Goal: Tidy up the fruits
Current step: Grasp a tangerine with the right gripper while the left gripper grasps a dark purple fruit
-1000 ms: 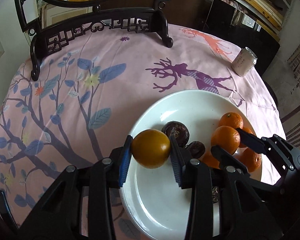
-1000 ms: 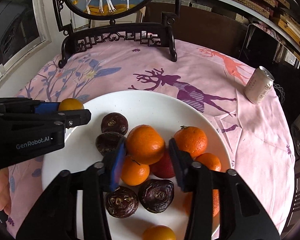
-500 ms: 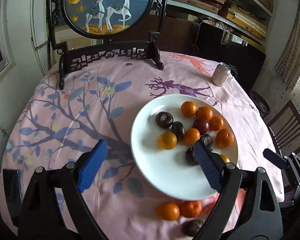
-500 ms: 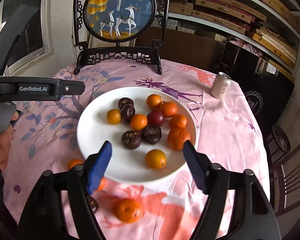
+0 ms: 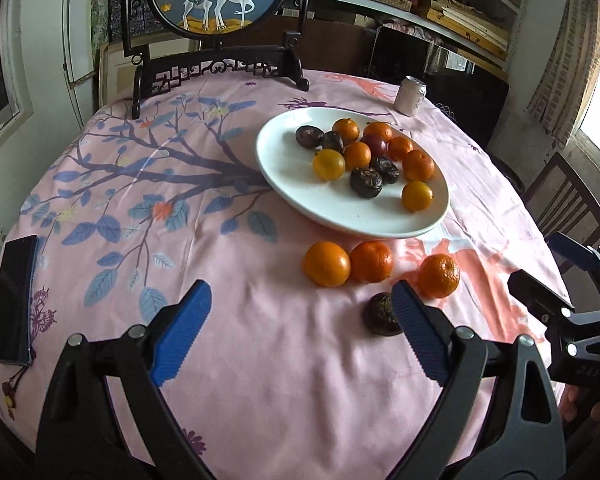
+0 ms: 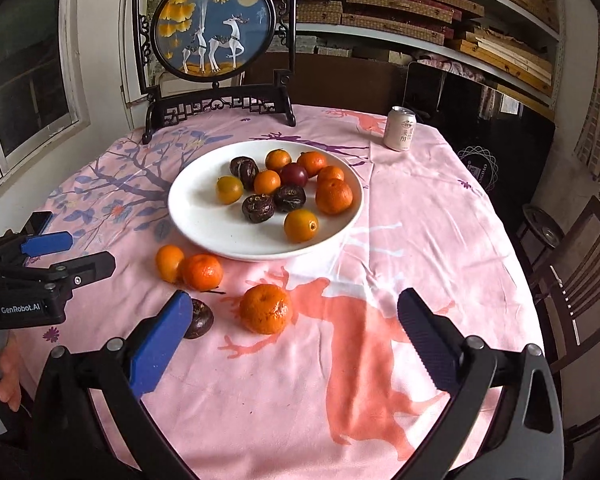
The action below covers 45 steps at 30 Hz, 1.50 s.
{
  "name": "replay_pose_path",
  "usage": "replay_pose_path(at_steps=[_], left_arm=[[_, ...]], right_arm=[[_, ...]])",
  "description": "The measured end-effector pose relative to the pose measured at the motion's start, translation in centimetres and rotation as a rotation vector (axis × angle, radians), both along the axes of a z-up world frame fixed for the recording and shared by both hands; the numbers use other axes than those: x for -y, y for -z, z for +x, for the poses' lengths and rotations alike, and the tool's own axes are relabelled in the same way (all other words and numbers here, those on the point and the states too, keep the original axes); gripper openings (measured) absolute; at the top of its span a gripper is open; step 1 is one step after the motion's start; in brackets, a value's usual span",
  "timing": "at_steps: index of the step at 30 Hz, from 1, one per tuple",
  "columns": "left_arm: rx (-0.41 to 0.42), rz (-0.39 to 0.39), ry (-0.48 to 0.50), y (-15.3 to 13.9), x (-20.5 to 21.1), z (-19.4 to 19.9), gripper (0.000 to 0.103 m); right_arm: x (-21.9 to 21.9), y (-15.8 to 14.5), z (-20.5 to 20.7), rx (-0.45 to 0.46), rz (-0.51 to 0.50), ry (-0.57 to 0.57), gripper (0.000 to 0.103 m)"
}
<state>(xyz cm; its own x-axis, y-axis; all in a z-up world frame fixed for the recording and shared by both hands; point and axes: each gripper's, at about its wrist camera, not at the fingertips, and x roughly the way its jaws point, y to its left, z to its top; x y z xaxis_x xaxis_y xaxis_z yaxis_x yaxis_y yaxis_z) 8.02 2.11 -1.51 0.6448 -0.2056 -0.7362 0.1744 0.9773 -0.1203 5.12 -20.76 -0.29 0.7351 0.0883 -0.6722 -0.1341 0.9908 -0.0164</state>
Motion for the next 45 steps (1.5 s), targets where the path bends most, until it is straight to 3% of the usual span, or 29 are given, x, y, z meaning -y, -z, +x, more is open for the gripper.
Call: replay_pose_path(at_steps=[13, 15, 18, 19, 20, 27, 32, 36, 39, 42, 45], left_arm=[[-0.015, -0.003, 0.000, 0.6, -0.5, -0.8, 0.093], [-0.019, -0.005, 0.001, 0.8, -0.6, -0.8, 0.093], [-0.027, -0.005, 0.014, 1.1, -0.1, -1.0, 0.093], [-0.030, -0.002, 0.020, 1.2, 0.2, -1.0, 0.093], [-0.032, 0.003, 0.028, 1.3, 0.5, -1.0, 0.093], [-0.095, 0.012, 0.083, 2.9, 3.1, -0.5, 0.093], [-0.132, 0.068, 0.122, 4.2, 6.1, -0.1, 0.093], [-0.159, 0.070, 0.123, 5.1, 7.5, 0.9, 0.091], [-0.175, 0.079, 0.121, 5.7, 8.3, 1.5, 0.079], [-0.188, 0.097, 0.111, 6.3, 8.8, 2.0, 0.057], [-0.171, 0.104, 0.104, 6.1, 8.9, 2.2, 0.043]], right_arm=[[-1.7, 4.9, 3.8, -0.139, -0.048, 0.012, 0.101], [-1.8, 5.4, 4.6, -0.160, -0.040, 0.004, 0.092], [-2.1, 7.1, 6.1, -0.219, -0.033, -0.013, 0.070], [-2.1, 7.8, 6.5, -0.246, -0.013, -0.029, 0.052], [-2.0, 8.1, 6.7, -0.269, 0.037, -0.051, 0.045], [0.2, 5.4, 3.6, -0.206, 0.056, -0.011, 0.045], [3.1, 5.0, 1.1, -0.189, 0.071, 0.032, 0.045], [4.6, 4.9, -0.1, -0.177, 0.091, 0.048, 0.045], [5.2, 4.8, -0.4, -0.168, 0.098, 0.050, 0.045], [5.4, 4.7, -0.5, -0.162, 0.106, 0.045, 0.045], [5.1, 4.7, -0.5, -0.163, 0.109, 0.035, 0.045]])
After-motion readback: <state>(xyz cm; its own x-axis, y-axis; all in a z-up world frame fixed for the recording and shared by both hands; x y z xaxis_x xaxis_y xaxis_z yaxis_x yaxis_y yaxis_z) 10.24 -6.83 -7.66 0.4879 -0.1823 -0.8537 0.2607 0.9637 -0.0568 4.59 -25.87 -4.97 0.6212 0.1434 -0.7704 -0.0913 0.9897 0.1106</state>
